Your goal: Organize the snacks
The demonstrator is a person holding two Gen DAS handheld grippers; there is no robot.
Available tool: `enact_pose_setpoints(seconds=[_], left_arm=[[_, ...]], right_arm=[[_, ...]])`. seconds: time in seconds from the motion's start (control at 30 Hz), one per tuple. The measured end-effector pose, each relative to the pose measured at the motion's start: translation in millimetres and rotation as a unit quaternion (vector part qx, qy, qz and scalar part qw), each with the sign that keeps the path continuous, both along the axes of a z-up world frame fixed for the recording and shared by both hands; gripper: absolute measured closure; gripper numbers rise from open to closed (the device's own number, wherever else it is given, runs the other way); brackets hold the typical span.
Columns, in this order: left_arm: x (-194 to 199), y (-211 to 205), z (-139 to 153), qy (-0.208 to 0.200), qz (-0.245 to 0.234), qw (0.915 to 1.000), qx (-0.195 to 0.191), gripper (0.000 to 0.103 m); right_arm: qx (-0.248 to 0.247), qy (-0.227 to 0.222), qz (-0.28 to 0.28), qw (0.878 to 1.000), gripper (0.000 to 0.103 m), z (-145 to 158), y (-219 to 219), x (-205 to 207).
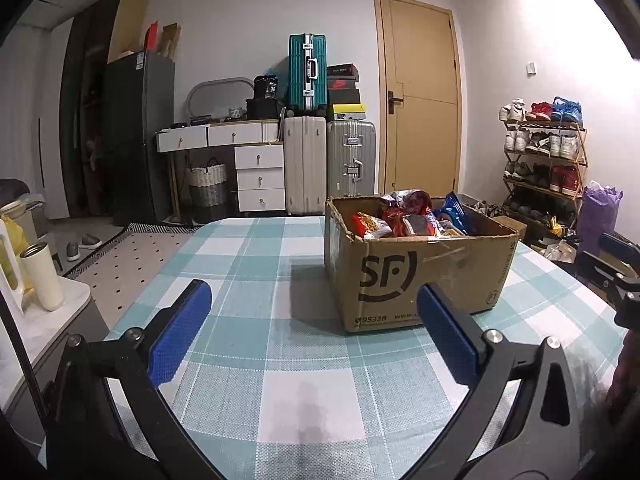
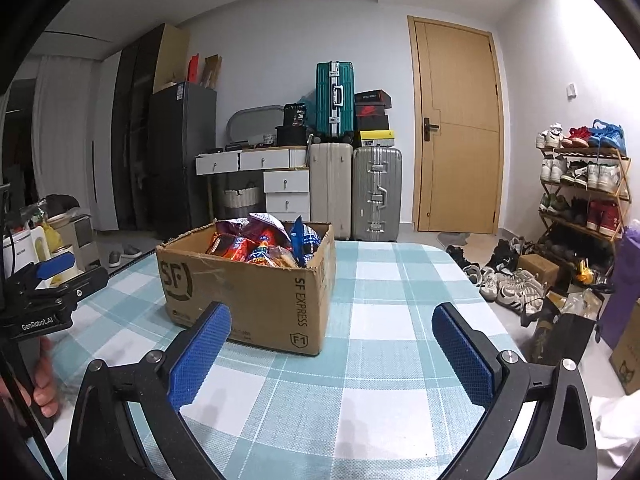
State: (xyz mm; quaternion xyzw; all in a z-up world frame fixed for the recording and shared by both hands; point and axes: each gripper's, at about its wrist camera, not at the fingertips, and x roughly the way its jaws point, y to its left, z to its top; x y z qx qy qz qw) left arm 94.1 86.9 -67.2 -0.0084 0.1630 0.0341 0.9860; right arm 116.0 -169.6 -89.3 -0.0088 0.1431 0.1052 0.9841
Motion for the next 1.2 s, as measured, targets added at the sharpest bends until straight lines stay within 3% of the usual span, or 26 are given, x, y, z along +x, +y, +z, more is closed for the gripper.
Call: enact_pose_setpoints(seconds=[1.2], left_arm=[[-3.4, -1.5, -1.6, -0.001, 0.007, 1.0000, 0.005, 0.000]], right_arm=[[0.000, 0.000, 0.000, 1.000, 0.000, -0.2, 0.0, -0.3]])
